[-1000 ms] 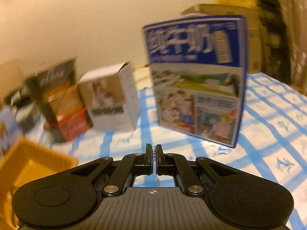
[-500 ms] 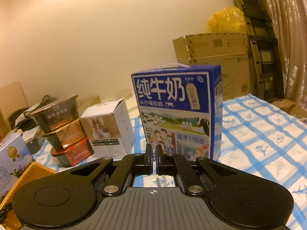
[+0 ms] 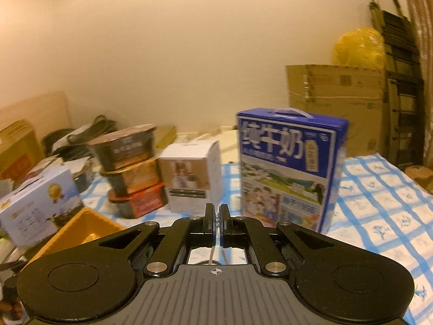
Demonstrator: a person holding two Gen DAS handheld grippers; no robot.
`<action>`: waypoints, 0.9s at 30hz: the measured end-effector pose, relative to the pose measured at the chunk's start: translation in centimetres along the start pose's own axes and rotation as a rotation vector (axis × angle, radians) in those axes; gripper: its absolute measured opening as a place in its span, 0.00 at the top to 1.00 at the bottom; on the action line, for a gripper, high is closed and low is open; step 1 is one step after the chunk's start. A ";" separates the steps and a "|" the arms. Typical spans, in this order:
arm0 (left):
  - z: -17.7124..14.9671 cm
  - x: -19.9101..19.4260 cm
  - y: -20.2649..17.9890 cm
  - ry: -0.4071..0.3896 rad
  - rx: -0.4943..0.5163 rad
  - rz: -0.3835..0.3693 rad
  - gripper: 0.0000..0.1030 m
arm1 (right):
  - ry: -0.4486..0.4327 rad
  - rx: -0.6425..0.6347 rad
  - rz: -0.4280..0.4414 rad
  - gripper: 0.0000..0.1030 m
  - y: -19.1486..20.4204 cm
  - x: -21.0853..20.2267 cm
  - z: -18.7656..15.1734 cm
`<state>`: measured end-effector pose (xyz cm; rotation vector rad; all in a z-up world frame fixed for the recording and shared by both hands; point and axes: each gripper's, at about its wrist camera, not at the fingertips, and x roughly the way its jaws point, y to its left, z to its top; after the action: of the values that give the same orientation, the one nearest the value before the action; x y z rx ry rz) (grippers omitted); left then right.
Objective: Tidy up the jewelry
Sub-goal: 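Carry the pearl necklace into the orange tray and release it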
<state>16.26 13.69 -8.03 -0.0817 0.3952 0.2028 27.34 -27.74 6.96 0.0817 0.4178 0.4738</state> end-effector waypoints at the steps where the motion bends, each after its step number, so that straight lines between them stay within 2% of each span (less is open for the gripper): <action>1: 0.0 0.0 0.0 0.000 -0.001 0.000 0.96 | 0.006 -0.010 0.015 0.97 0.5 -0.1 0.0; 13: 0.1 -0.1 0.1 -0.003 -0.010 -0.004 0.96 | 0.051 -0.046 0.200 0.97 6.6 0.5 0.0; 23: 0.1 -0.1 0.0 -0.006 -0.017 -0.005 0.96 | 0.035 0.043 0.411 0.97 13.5 4.4 0.5; 27: 0.1 -0.1 0.1 -0.007 -0.023 -0.006 0.96 | -0.009 0.085 0.455 0.97 16.5 6.7 1.2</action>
<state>16.18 13.73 -7.90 -0.1045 0.3852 0.2016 26.23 -9.98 8.45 0.2640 0.4103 0.9028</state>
